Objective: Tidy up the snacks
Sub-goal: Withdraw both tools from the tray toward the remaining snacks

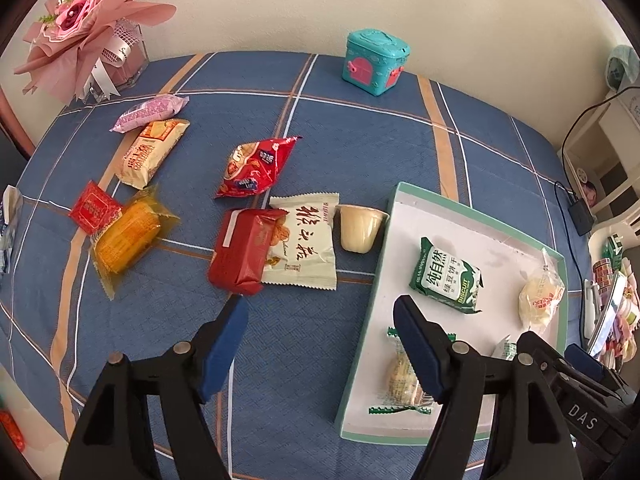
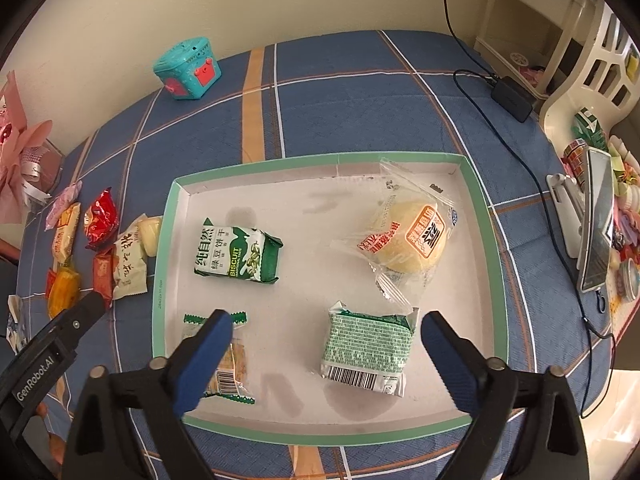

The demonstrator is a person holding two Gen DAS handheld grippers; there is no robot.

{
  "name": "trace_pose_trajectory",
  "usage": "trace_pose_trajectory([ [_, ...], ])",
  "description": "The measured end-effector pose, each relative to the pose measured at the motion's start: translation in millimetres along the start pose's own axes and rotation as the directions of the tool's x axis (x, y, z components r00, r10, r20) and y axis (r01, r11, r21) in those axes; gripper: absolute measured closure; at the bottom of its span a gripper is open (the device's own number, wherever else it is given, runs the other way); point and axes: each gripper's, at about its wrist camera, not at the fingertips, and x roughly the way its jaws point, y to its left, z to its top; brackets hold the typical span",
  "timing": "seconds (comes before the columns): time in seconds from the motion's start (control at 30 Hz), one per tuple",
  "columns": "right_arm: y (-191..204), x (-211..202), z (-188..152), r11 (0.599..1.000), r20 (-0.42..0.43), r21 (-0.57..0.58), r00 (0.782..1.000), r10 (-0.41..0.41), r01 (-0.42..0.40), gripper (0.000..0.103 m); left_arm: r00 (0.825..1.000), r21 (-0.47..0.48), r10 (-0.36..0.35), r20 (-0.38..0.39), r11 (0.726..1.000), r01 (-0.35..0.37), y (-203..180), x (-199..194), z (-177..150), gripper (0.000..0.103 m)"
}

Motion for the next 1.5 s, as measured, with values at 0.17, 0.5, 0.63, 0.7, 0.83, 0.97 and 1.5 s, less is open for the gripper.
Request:
trace_pose_trajectory([
  [0.17, 1, 0, 0, 1.0, 0.01, -0.006, 1.0, 0.003, -0.003, 0.0, 0.999, -0.007, 0.023, 0.023, 1.0, -0.023, 5, -1, 2, 0.016],
  [0.5, 5, 0, 0, 1.0, 0.034, -0.027, 0.999, 0.014, -0.013, 0.0, 0.999, -0.038, 0.034, 0.042, 0.999, -0.033, 15, -2, 4, 0.009],
  [0.63, 11, -1, -1, 0.999, 0.06, -0.047, 0.998, 0.024, -0.021, 0.0, 0.998, -0.045, 0.029, 0.049, 0.999, -0.026, 20, -3, 5, 0.008],
  [0.7, 15, 0, -2, 0.998, 0.065, -0.06, 0.998, 0.026, -0.022, 0.0, 0.998, -0.05, 0.019, 0.065, 0.999, -0.016, 23, -5, 5, 0.008],
  [0.83, 25, 1, -2, 0.996, 0.084, -0.09, 0.996, 0.028, -0.02, 0.0, 0.995, -0.042, 0.015, 0.101, 0.999, -0.01, 29, -8, 7, 0.008],
  [0.97, 34, 3, -2, 0.994, 0.097, -0.101, 0.995, 0.036, -0.026, 0.0, 0.993, -0.041, 0.013, 0.115, 0.999, -0.009, 40, -4, 10, 0.008],
  [1.5, 103, 19, 9, 0.986, 0.121, -0.159, 0.99, 0.071, -0.052, 0.0, 0.986, -0.161, 0.049, 0.159, 0.987, -0.023, 111, -3, 30, 0.008],
])
